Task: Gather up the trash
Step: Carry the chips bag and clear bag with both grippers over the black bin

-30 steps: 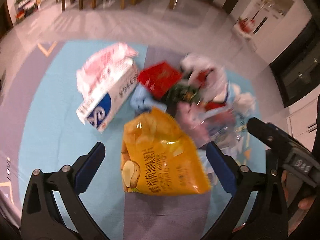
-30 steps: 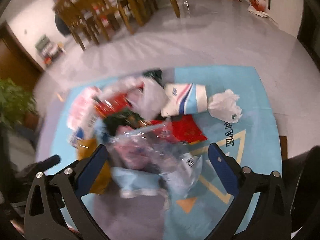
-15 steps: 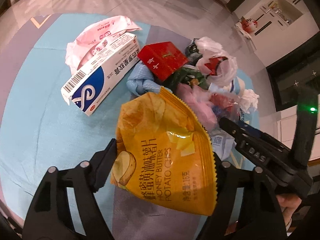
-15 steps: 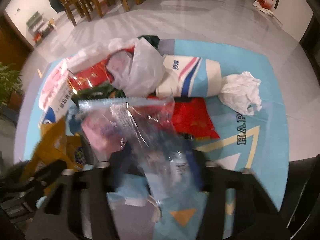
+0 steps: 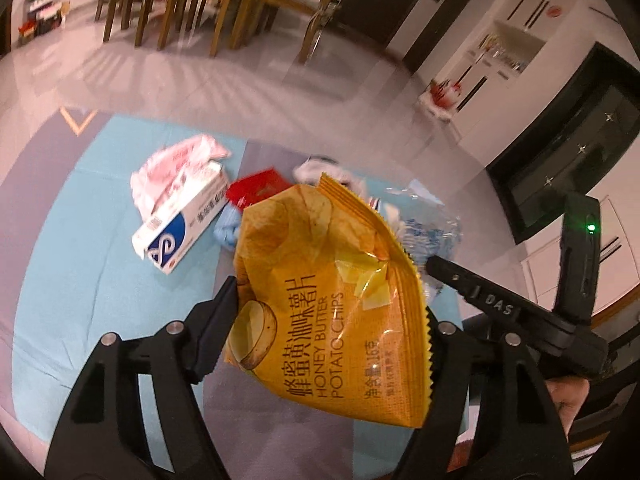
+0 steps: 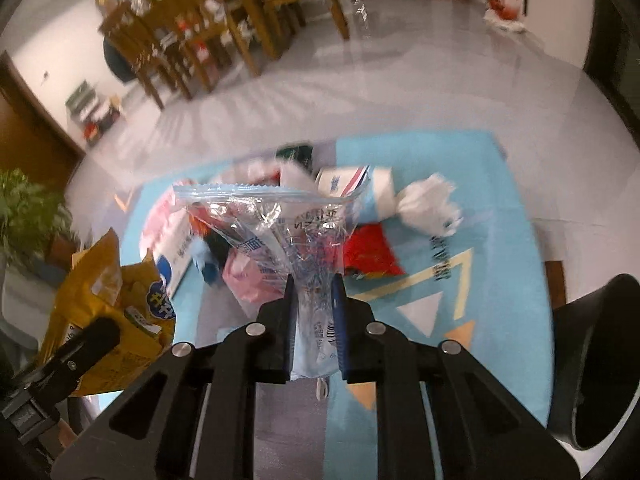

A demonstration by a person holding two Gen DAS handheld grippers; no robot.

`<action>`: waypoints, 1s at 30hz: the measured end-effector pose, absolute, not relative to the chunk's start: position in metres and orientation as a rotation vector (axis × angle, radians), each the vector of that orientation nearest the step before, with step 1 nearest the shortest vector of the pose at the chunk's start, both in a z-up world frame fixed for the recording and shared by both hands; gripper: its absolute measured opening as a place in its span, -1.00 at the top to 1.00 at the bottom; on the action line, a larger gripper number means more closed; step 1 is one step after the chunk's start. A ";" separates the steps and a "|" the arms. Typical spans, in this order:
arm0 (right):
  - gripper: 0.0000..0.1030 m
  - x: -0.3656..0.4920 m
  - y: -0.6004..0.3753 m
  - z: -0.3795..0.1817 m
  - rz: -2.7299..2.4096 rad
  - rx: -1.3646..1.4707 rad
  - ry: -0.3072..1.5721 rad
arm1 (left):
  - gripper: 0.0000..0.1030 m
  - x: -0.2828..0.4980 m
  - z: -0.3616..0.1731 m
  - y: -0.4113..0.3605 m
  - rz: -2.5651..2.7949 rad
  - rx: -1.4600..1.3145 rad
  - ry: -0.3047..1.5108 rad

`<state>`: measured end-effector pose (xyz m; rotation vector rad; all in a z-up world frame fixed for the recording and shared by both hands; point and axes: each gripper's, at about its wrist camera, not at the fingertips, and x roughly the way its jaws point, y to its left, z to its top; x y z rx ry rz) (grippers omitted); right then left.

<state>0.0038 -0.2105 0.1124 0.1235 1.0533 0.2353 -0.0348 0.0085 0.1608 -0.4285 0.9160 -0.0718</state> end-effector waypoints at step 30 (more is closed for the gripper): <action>0.65 -0.062 -0.387 0.201 -0.251 0.248 0.714 | -0.45 -0.011 0.220 -0.202 -0.481 -0.275 0.749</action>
